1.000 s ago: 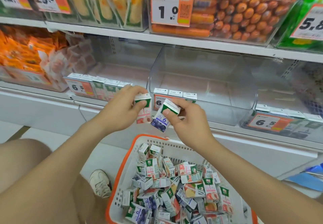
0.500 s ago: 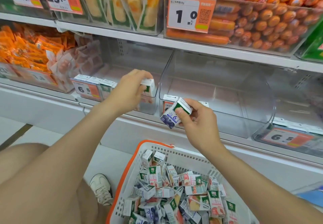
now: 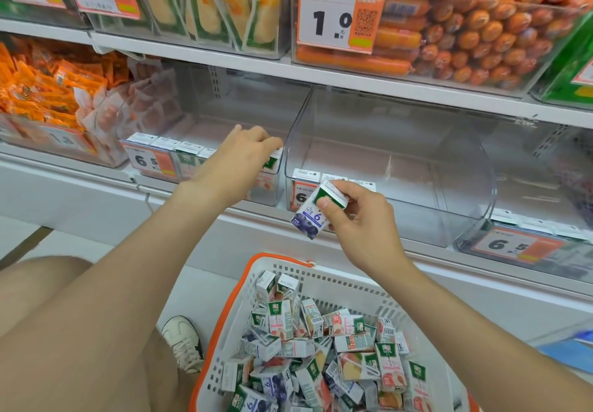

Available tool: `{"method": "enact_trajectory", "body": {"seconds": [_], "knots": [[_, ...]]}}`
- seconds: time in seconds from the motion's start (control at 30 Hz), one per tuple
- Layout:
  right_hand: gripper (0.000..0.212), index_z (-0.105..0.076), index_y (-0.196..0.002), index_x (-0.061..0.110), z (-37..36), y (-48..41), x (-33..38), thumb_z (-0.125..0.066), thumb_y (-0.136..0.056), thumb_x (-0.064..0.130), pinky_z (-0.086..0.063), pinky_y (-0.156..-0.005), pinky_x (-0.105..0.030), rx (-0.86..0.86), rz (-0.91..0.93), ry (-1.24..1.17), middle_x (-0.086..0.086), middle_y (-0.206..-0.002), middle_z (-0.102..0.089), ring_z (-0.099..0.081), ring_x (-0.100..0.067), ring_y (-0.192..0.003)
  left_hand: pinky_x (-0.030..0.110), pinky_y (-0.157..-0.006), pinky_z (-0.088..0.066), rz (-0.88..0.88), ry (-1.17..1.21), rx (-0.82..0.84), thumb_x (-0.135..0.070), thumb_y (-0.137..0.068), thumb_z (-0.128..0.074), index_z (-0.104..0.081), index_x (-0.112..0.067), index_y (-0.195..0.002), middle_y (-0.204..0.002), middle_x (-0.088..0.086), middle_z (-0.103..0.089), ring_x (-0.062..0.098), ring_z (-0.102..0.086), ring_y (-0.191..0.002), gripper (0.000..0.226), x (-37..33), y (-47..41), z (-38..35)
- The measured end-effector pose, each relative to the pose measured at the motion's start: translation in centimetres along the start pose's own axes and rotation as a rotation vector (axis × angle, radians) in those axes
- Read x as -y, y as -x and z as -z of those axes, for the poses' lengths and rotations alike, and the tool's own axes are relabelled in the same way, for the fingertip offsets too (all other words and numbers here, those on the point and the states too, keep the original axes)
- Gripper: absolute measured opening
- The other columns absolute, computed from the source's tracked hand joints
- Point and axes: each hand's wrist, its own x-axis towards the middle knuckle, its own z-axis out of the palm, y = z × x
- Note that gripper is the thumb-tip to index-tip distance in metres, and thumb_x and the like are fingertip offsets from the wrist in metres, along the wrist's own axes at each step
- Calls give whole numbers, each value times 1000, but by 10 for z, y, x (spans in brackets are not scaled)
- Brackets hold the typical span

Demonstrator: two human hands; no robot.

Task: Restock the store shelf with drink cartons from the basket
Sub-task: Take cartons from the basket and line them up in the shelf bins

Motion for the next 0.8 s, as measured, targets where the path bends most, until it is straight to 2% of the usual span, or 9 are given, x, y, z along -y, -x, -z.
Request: {"method": "enact_trajectory", "body": {"seconds": [0.1, 0.2, 0.33, 0.4, 0.43, 0.5, 0.6, 0.67, 0.8], "knots": [[14, -76, -110, 27, 0, 1, 1, -69, -98, 23, -61, -76, -45, 14, 0, 7, 12, -90, -77, -72, -11, -83, 49, -127, -20, 9, 26, 29, 32, -67, -54, -52, -17, -149, -136, 10, -56, 37, -60, -118, 95, 5, 1, -4], [11, -75, -106, 27, 1, 3, 3, -69, -98, 23, -60, -75, -45, 25, 3, 31, 11, -87, -77, -72, -12, -81, 53, -118, -32, 16, -40, 164, 17, -84, -54, -49, -27, -153, -141, 7, -62, 37, -60, -124, 82, 13, -2, -12], [8, -74, -103, 28, 2, 3, 1, -69, -99, 22, -59, -73, -41, 63, 4, 74, 11, -85, -76, -71, -11, -79, 67, -123, -10, 142, 56, 299, -3, -96, -43, -40, -29, -159, -165, 0, -41, 30, -31, -154, 68, 12, 6, -15], [8, -74, -105, 26, 4, 3, 3, -69, -99, 23, -59, -73, -37, 75, 16, 95, 11, -86, -76, -71, -8, -80, 60, -122, -23, 110, 32, 133, -5, -93, -50, -50, -20, -149, -155, 5, -47, 34, -37, -147, 58, 0, 17, -14], [9, -73, -107, 25, 6, 3, 5, -69, -99, 24, -58, -73, -35, 69, 24, 106, 11, -89, -76, -70, -7, -80, 55, -114, -36, 78, 55, -14, -8, -90, -54, -59, -17, -137, -139, 7, -55, 35, -48, -133, 48, -10, 23, -13], [15, -70, -113, 24, 11, 2, 11, -69, -99, 26, -57, -75, -34, 37, 39, 115, 10, -94, -74, -69, -7, -82, 42, -93, -48, 30, 318, -185, -15, -89, -55, -66, -18, -112, -110, 0, -61, 23, -56, -105, 26, -37, 34, -9], [28, -65, -119, 28, 26, 1, 17, -67, -95, 42, -60, -78, -47, 13, 8, 14, 8, -98, -74, -72, -18, -87, 23, -82, -52, 36, 772, -24, -22, -98, -62, -68, -24, -112, -101, -12, -71, 5, -66, -96, 16, -77, 45, 1], [31, -66, -119, 29, 42, 5, 19, -66, -92, 46, -63, -75, -49, 6, -15, -77, 6, -101, -75, -74, -23, -89, 23, -83, -55, 20, 919, 41, -23, -100, -66, -69, -24, -117, -101, -10, -77, 5, -71, -96, 17, -94, 48, 3], [21, -67, -118, 19, 88, 12, 32, -68, -99, 28, -62, -62, -35, 6, -14, -83, -1, -97, -76, -75, -16, -79, 28, -84, -58, 14, 1213, 110, -14, -104, -64, -69, -10, -120, -100, 8, -79, 18, -76, -90, 18, -126, 44, 11]]}}
